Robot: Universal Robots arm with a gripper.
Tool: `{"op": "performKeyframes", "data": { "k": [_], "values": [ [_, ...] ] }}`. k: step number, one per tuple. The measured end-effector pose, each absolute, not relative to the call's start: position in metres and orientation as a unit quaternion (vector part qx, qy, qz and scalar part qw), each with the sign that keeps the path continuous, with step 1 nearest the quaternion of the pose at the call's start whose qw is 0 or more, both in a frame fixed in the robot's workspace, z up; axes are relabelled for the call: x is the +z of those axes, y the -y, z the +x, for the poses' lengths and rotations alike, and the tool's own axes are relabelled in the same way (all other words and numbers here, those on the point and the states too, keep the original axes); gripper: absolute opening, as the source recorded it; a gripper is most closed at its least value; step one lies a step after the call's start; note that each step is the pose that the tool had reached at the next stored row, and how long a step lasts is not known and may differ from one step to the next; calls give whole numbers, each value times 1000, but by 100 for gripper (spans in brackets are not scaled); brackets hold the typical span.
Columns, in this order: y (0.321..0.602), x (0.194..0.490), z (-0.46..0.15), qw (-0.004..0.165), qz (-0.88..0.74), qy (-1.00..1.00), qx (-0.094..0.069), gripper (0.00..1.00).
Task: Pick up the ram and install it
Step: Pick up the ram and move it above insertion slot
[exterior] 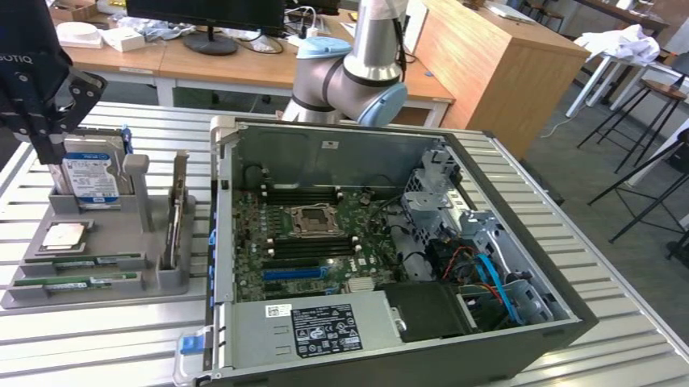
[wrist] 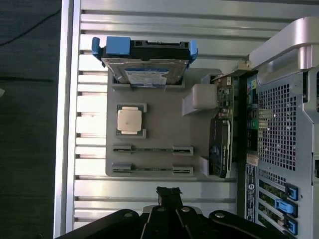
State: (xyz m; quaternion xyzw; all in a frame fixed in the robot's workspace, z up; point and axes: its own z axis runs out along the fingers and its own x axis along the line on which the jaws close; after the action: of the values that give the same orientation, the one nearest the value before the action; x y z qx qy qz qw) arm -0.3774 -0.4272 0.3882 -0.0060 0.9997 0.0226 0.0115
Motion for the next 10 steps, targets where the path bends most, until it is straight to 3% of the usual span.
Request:
{"op": "performKeyframes", "data": {
  "k": [10],
  "values": [
    [427,388,-377,11,-35,-999,23,10]
  ]
}}
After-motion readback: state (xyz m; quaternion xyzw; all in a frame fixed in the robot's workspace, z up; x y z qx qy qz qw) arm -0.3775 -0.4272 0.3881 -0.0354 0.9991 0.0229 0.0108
